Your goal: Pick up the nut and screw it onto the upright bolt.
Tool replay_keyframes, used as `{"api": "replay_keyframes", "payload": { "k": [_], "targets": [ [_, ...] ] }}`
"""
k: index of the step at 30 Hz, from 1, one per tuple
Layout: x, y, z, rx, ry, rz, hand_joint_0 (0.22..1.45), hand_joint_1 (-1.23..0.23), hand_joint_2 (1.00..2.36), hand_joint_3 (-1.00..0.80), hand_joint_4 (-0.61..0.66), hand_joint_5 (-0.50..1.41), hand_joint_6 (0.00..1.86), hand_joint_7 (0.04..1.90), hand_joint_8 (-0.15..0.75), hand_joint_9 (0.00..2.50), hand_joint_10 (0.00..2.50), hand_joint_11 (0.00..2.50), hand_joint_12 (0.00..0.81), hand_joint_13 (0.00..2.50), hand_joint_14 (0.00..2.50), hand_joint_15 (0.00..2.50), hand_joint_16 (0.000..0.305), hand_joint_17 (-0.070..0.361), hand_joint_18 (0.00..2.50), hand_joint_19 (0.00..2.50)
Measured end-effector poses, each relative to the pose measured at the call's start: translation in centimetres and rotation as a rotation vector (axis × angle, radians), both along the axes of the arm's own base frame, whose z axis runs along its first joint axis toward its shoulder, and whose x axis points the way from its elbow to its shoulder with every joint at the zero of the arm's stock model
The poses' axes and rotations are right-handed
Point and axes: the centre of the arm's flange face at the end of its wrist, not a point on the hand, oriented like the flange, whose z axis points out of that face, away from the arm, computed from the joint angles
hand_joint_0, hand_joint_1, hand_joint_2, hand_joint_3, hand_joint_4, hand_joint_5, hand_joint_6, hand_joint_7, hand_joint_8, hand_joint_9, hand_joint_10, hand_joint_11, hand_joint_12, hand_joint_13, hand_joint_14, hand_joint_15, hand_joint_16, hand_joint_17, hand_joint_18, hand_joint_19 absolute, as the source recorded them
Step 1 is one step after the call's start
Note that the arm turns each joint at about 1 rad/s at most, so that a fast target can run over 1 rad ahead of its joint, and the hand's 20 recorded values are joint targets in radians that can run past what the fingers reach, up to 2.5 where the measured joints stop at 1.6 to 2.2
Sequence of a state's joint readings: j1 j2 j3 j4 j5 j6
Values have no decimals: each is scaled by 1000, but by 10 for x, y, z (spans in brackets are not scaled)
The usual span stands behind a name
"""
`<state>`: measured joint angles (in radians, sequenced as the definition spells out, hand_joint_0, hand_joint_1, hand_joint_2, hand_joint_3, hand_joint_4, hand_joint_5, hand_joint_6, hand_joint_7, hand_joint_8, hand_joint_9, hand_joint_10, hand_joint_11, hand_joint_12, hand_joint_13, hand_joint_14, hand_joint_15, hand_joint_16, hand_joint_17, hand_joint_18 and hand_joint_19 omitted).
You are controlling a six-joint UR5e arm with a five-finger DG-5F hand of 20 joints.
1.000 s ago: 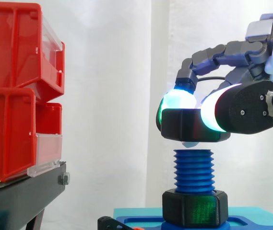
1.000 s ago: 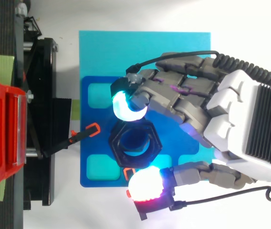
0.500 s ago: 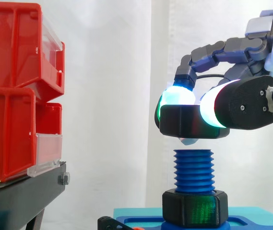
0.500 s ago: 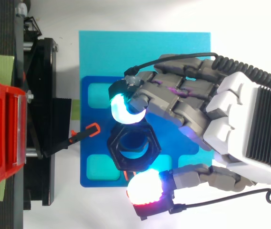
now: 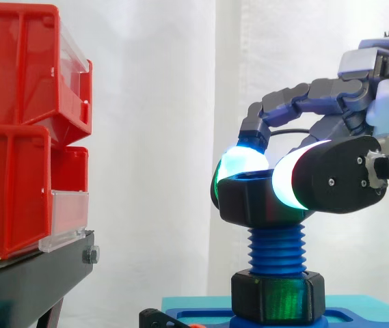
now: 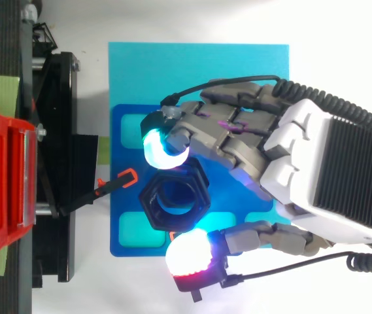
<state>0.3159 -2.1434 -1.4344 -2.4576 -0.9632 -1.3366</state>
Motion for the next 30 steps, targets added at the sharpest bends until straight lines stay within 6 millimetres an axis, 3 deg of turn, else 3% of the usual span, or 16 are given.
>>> {"api": "replay_keyframes", "payload": {
  "k": [30],
  "targets": [
    [-2,-4,-2,26,46,6,632,-649,1000,-500,265,-105,500,1344,325,963,11,289,340,849,8,207,38,86,642,312]
  ]
}}
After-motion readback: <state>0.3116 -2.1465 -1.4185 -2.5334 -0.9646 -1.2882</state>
